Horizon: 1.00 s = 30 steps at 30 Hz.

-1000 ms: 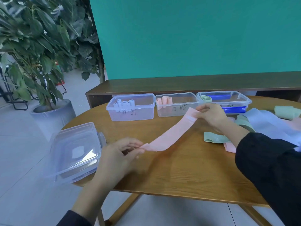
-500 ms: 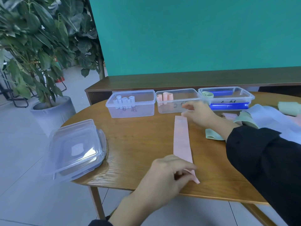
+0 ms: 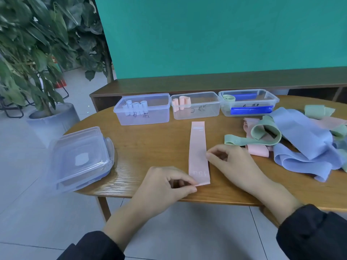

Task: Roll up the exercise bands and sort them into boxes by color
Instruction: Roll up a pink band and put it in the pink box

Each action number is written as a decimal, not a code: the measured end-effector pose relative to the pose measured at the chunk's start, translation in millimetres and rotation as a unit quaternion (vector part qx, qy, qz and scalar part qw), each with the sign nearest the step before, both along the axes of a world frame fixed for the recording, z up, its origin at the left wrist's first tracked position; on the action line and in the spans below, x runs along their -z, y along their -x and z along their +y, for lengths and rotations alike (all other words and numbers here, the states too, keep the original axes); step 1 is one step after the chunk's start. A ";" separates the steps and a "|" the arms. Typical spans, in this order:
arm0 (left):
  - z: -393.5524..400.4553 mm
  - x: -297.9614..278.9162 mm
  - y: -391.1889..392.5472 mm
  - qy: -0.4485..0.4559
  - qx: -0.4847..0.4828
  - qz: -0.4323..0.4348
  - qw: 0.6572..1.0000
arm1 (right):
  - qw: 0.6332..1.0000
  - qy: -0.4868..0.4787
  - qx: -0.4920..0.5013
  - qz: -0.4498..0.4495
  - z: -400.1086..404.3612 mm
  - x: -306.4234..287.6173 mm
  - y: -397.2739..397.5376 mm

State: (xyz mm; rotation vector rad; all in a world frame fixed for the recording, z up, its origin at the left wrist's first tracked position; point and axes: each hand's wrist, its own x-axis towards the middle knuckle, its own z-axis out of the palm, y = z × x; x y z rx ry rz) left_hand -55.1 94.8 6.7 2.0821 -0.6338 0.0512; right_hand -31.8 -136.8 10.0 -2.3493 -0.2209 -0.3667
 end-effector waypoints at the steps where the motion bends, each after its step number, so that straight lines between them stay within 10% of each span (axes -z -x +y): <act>1: -0.8 1.4 1.3 0.000 0.001 -0.004 1.000 | 1.000 0.014 -0.006 -0.004 1.6 3.8 3.1; 30: -8.3 26.0 13.1 -0.047 0.015 -0.194 0.980 | 0.982 0.030 -0.183 -0.022 -13.6 10.2 37.1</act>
